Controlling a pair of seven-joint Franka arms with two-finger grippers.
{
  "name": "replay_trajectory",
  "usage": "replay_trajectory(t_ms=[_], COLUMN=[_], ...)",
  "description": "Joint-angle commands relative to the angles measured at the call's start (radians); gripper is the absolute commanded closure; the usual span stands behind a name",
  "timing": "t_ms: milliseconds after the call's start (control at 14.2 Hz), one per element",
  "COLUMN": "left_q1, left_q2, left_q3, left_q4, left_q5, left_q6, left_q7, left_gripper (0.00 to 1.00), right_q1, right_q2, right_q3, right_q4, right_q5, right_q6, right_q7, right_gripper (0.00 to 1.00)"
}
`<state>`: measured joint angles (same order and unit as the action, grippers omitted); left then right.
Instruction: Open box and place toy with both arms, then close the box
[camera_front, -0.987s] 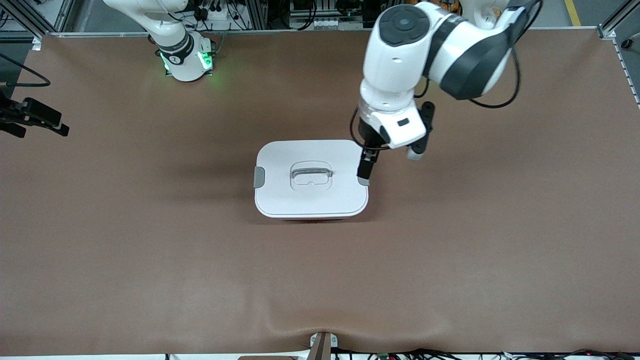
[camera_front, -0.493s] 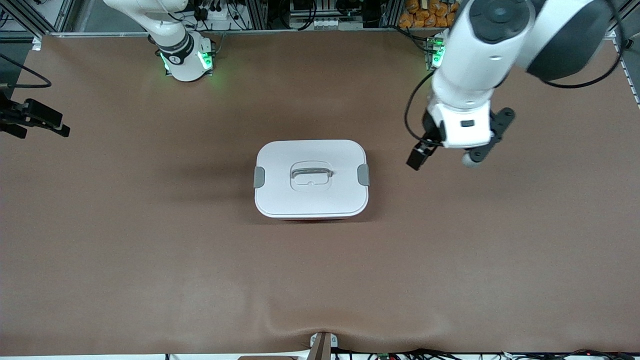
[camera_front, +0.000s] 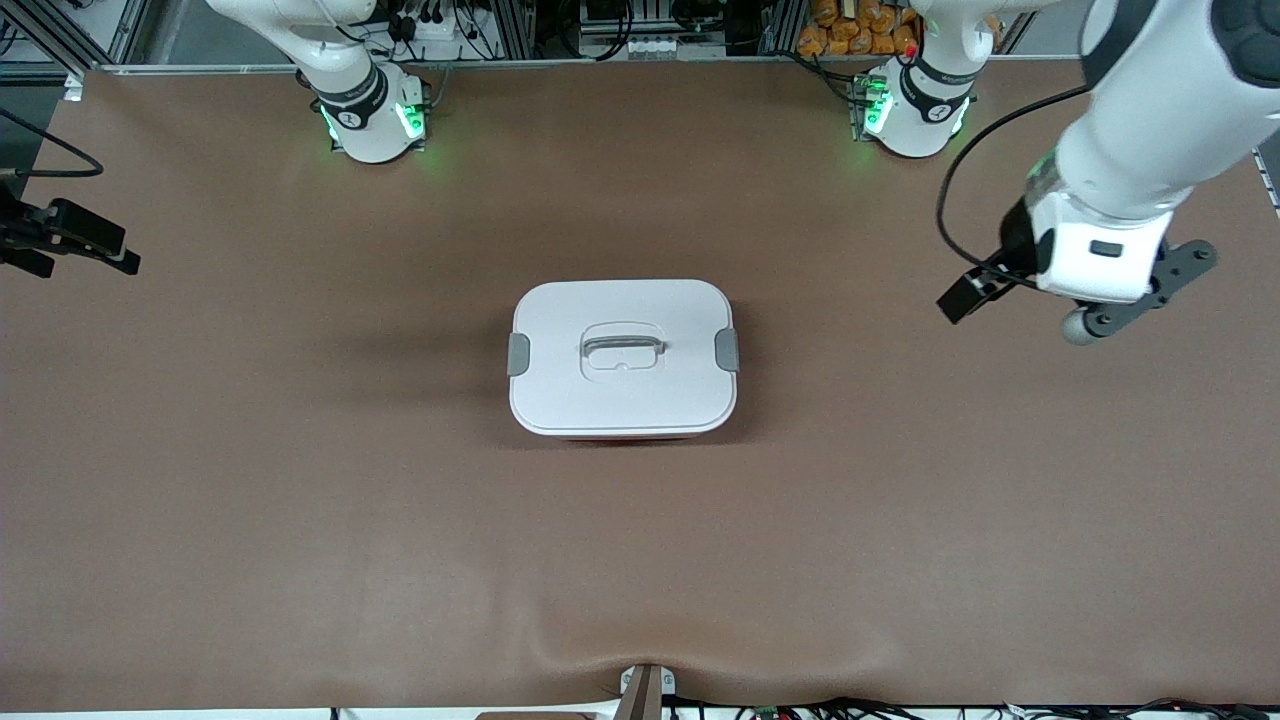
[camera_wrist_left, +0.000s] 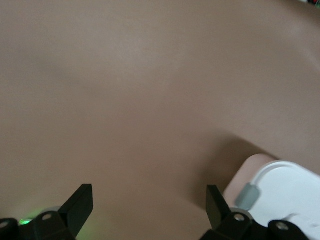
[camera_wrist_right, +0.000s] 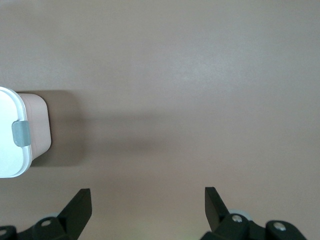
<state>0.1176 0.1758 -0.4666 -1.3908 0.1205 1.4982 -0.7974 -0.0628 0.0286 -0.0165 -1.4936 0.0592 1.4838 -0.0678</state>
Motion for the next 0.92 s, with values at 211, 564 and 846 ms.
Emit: replay_trajectory(t_ms=[211,564,846], left_q1=[0.080,-0.084,-0.174], left_q2=[-0.061,-0.134,-0.225], left_q3=[0.031,0.287,0.379], left_q4=[-0.027,-0.091,-0.184], left_q5=[-0.022,-0.022,-0.022], left_q6=[-0.026,-0.035,-0.036], left_q7=[0.334,0.559,0.590], left_gripper=[0.00,0.00,0.00], right_q1=[-0.022,-0.017,-0.017], right_q2=[0.011,0.022,0.020], right_q3=[0.010,0.010,0.010], right_q4=[0.027,0.027,0.029], right_q5=[0.002,0.002,0.001], right_q6=[-0.011,-0.010,-0.011], right_q7=[0.005,0.005,0.005], right_gripper=[0.00,0.00,0.00])
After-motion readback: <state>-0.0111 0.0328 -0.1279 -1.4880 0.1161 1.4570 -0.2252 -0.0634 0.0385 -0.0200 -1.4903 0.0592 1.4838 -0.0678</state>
